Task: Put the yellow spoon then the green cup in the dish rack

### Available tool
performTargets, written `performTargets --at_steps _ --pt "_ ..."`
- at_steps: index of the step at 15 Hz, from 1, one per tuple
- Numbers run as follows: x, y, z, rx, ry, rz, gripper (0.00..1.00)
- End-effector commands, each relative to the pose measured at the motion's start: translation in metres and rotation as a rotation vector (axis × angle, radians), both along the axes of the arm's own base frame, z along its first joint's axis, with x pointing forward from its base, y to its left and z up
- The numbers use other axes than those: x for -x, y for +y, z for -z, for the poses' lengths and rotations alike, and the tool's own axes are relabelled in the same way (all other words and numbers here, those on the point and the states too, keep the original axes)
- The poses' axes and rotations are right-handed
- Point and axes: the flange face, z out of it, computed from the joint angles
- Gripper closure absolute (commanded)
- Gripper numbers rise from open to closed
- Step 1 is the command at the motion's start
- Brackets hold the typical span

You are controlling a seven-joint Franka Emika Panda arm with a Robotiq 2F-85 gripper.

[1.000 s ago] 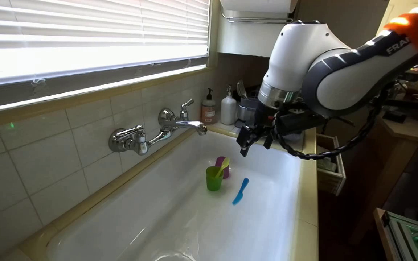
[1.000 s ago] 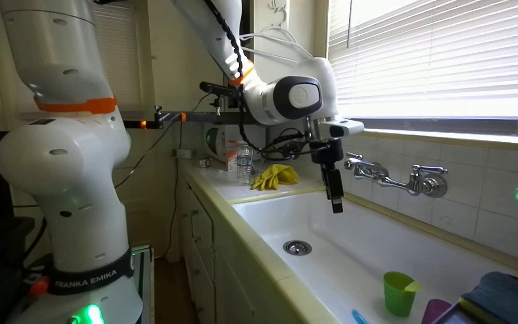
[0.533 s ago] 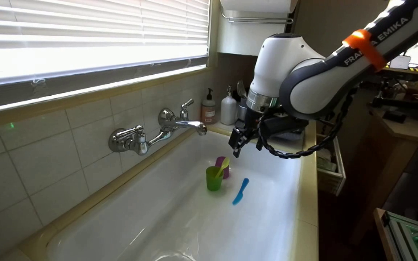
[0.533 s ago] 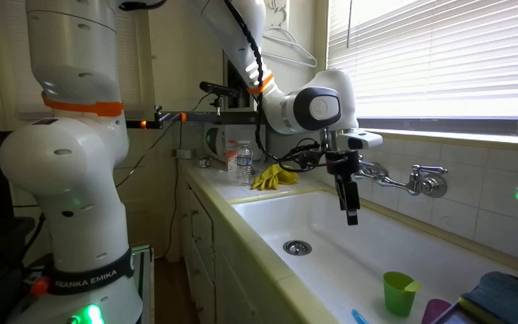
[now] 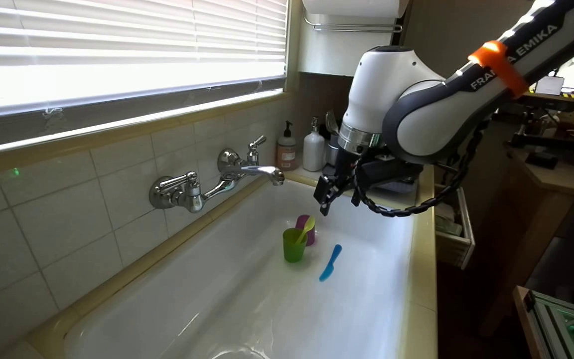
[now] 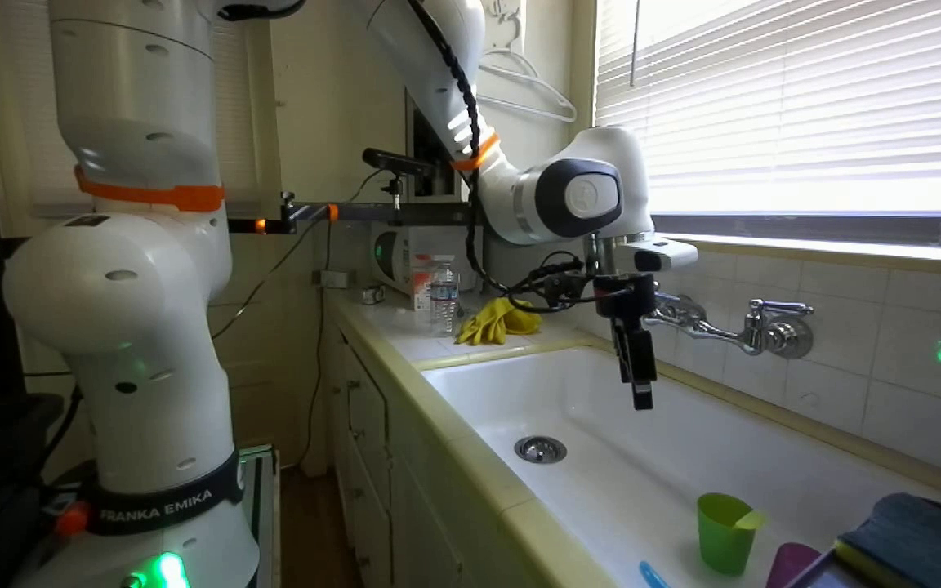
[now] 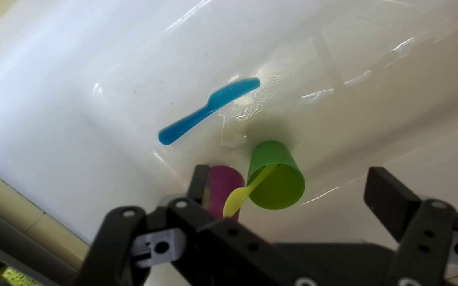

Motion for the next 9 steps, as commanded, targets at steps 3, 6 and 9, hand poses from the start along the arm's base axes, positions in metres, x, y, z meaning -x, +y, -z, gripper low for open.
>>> performTargets --at_steps 3,6,9 --pt "-0.018 -0.034 0.019 0.004 -0.005 0.114 0.00" --pt "-0.035 -0.053 0.036 0.009 -0.021 0.128 0.00" --pt "-0.053 -0.066 0.056 0.014 -0.043 0.124 0.00"
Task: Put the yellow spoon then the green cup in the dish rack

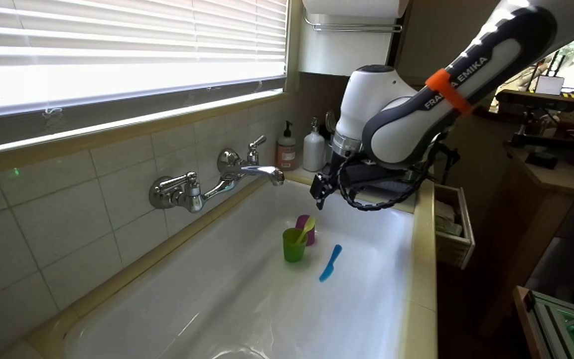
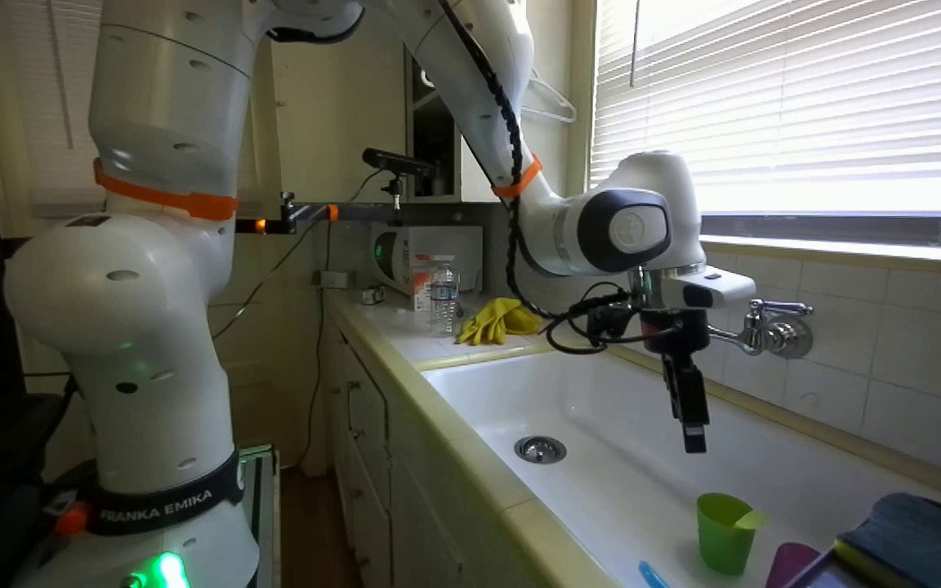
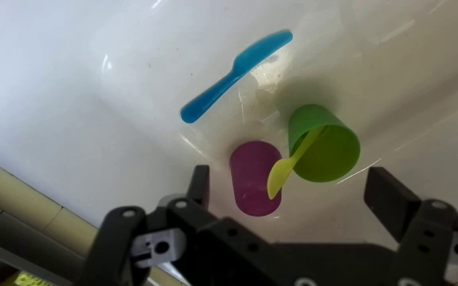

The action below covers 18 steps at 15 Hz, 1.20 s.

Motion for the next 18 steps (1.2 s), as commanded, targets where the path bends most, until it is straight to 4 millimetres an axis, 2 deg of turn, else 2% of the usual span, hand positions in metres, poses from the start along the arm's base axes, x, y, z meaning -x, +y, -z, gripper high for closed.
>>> performTargets --at_steps 1,10,17,18 --pt "-0.029 -0.013 0.031 0.010 -0.027 0.001 0.00" --pt "-0.070 -0.027 0.081 0.008 -0.028 -0.043 0.00" --pt "-0.084 -0.038 0.099 0.026 -0.022 -0.064 0.00" --pt "-0.086 -0.040 0.101 0.027 -0.020 -0.067 0.09"
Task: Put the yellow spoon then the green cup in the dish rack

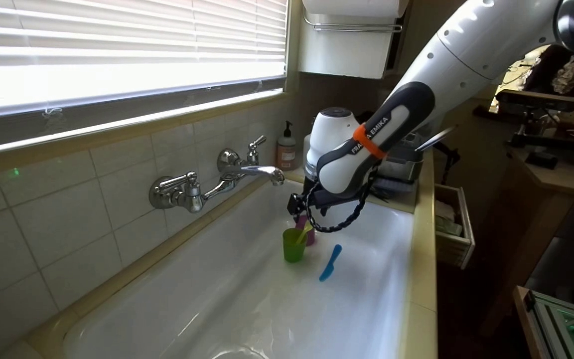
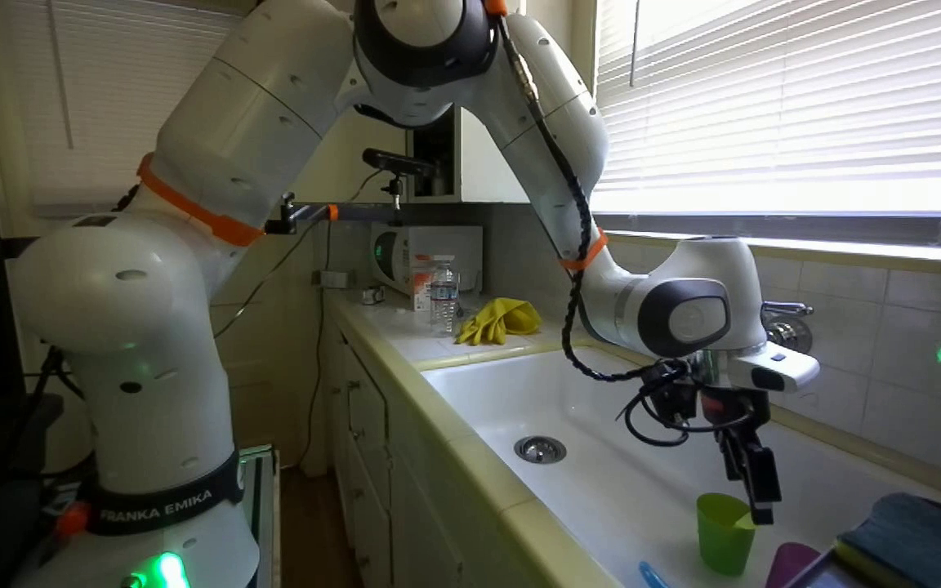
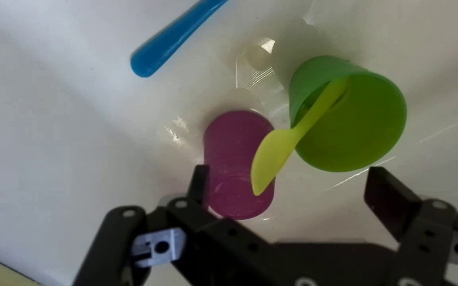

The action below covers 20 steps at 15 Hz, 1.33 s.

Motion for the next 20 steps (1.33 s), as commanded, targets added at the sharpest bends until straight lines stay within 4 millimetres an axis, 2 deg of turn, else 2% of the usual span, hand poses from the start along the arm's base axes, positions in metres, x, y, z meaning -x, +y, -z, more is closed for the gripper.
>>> performTargets --at_steps 1,6,7,8,9,11,13,15,20 --pt "-0.009 -0.004 0.012 0.009 -0.009 -0.018 0.27" --pt "-0.013 -0.005 0.018 0.008 -0.001 -0.033 0.66" --pt "-0.013 -0.005 0.018 0.009 -0.001 -0.035 0.63" --pt "-0.014 -0.005 0.019 0.010 0.000 -0.038 0.64" --pt "-0.014 -0.005 0.019 0.010 0.001 -0.042 0.88" --pt "-0.015 -0.006 0.020 0.011 0.001 -0.046 0.90" --pt "-0.015 -0.005 0.019 0.011 0.001 -0.048 1.00" --pt "-0.018 -0.005 0.013 0.009 -0.009 -0.049 0.97" --pt "-0.015 0.001 -0.003 0.023 -0.013 -0.074 0.98"
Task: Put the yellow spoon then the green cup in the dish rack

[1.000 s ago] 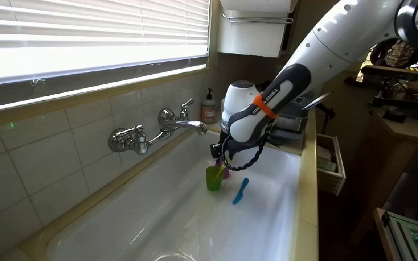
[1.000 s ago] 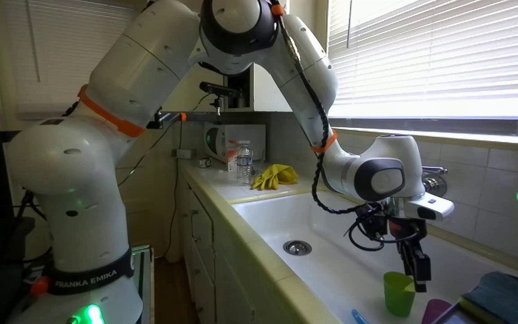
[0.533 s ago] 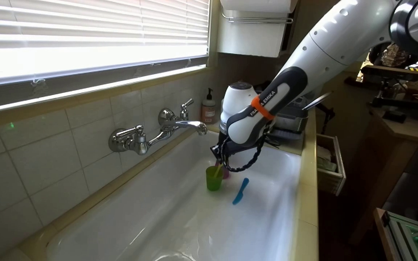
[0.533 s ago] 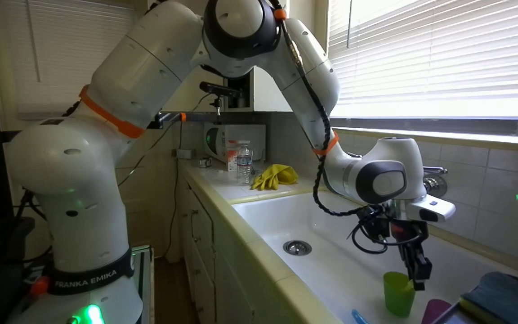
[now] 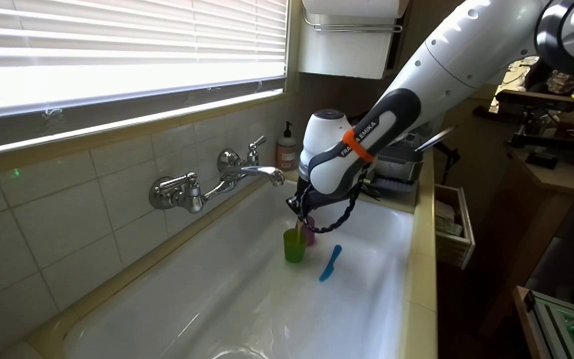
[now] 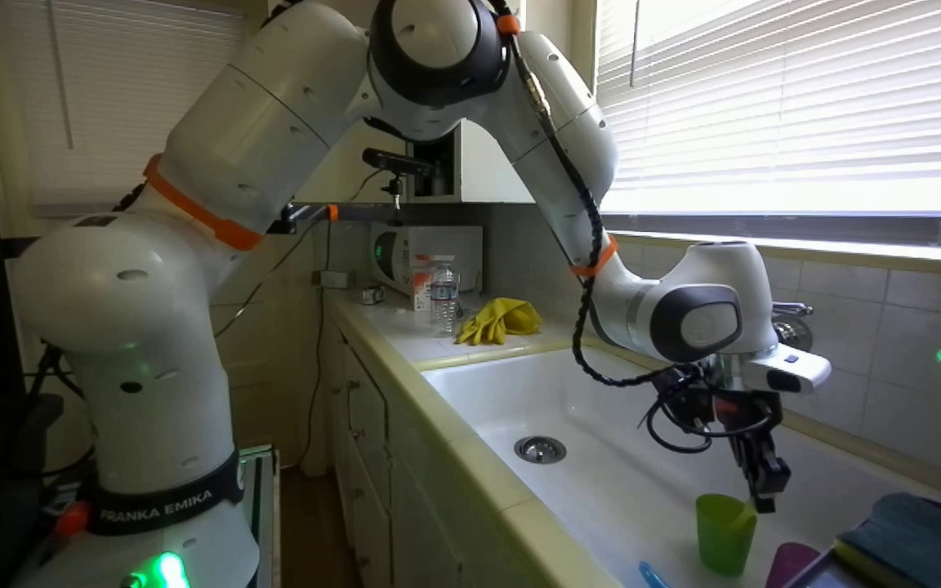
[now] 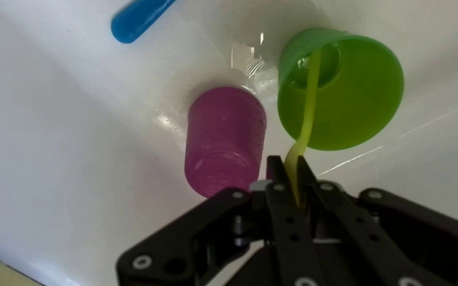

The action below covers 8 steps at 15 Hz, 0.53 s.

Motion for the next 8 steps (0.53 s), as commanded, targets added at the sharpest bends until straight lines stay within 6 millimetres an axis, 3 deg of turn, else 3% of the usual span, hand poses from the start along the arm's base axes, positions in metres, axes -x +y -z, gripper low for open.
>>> performTargets --at_steps 1,8 --pt "0.007 0.005 -0.013 0.010 -0.001 -0.025 0.98" --pt "0.025 0.012 -0.071 0.024 -0.048 -0.033 0.98"
